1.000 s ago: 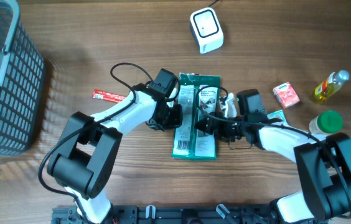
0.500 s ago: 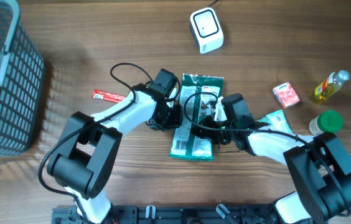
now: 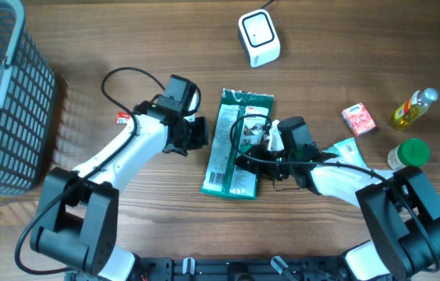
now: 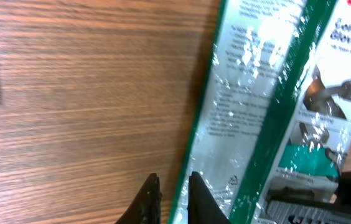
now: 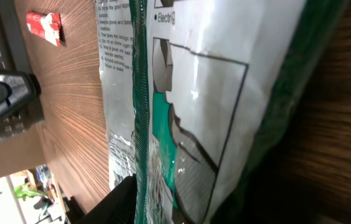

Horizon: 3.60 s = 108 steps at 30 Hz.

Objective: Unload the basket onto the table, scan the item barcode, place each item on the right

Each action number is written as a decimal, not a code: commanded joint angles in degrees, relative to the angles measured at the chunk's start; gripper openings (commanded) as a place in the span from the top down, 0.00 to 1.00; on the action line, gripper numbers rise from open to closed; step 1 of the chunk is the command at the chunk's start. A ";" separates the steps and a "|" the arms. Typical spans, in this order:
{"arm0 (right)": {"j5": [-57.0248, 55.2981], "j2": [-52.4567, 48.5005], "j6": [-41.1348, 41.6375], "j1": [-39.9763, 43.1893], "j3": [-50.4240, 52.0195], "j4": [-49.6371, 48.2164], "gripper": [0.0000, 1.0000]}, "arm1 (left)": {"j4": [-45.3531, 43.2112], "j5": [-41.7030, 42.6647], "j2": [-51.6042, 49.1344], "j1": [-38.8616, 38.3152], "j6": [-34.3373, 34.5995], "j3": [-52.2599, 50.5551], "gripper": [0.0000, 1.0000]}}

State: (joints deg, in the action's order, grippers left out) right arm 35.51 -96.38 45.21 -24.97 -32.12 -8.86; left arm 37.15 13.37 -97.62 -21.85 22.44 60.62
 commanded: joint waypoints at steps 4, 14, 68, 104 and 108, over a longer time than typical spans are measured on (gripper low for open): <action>-2.64 -1.01 -0.04 -0.35 0.74 0.74 0.57 | -1.33 -0.20 -1.25 -4.55 -0.96 -3.17 0.92; -2.67 -1.01 -0.04 -0.37 0.74 0.50 0.57 | -5.66 -0.35 -7.85 -7.02 0.74 -5.25 0.91; -51.19 2.78 -90.05 -11.08 -68.72 68.59 0.96 | -5.68 -3.87 10.51 12.48 0.70 -2.38 0.00; -61.57 -31.36 -100.74 -2.01 -68.63 8.92 0.96 | -5.68 -3.87 10.51 12.48 0.72 -2.38 0.00; -55.84 -31.39 -97.26 -2.19 -68.63 11.52 0.96 | -5.68 -3.87 10.51 12.48 0.70 -2.38 0.00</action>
State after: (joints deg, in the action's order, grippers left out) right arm -26.22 -126.76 -56.93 -26.70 -99.81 2.07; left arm 31.48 9.63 -87.53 -9.58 23.22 57.52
